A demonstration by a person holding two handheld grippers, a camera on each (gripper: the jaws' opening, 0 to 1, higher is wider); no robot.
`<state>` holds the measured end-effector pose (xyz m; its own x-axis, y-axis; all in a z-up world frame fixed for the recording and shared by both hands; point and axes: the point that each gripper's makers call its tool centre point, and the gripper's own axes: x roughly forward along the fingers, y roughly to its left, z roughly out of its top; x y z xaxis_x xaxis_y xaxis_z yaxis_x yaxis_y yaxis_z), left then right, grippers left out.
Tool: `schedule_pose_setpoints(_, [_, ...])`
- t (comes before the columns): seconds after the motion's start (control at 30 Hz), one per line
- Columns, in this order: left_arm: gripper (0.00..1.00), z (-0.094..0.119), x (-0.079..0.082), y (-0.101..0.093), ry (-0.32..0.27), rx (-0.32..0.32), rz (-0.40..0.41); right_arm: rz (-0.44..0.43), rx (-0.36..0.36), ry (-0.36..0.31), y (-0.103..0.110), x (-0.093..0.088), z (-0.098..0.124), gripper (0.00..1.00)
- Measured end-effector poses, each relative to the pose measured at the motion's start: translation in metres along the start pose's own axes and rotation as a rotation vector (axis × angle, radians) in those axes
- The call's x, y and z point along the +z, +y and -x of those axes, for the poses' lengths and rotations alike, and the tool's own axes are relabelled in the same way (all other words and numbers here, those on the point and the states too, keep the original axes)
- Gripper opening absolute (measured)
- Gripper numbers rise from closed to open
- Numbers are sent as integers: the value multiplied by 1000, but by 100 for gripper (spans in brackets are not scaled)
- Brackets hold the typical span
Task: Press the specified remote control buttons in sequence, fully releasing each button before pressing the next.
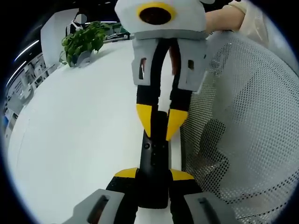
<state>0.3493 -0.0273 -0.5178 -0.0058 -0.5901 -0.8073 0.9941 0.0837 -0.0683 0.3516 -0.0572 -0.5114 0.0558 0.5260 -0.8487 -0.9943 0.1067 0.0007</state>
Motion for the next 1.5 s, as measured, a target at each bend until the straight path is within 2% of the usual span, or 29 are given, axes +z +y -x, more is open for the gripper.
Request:
schedule_pose_setpoints(0.07, [24,0,0,0,-1,0,0,12,-9,-2,1,2,-2,6])
schedule_pose_setpoints(0.23, [24,0,0,0,-1,1,0,288,-57,18,9,4,-3,0])
schedule_pose_setpoints(0.3, [24,0,0,0,0,0,2,362,-77,35,11,5,-1,0])
schedule_pose_setpoints(0.4, [24,0,0,0,-2,0,4,406,-64,16,19,10,-4,0])
schedule_pose_setpoints(0.43, [24,0,0,0,-1,0,3,474,-80,42,17,11,-3,0])
schedule_pose_setpoints(0.83, [24,0,-1,0,16,3,-17,610,-109,93,20,9,-7,0])
schedule_pose_setpoints(0.87, [24,-1,1,-1,0,-6,41,634,-115,104,21,8,-7,0])
schedule_pose_setpoints(0.93, [24,0,1,-1,0,-10,10,679,-127,124,22,8,-7,0])
schedule_pose_setpoints(1.17, [24,-1,1,-1,7,-6,-1,661,-121,132,20,8,-7,0])
schedule_pose_setpoints(1.27, [24,-2,1,0,10,-3,-3,616,-117,133,19,9,-8,0])
schedule_pose_setpoints(1.33, [24,-2,1,0,10,-3,-3,616,-120,132,19,9,-8,0])
schedule_pose_setpoints(1.4, [24,-2,1,0,10,-1,-6,572,-115,112,18,9,-7,0])
schedule_pose_setpoints(1.5, [24,-2,1,0,13,1,-14,408,-79,61,18,10,-7,0])
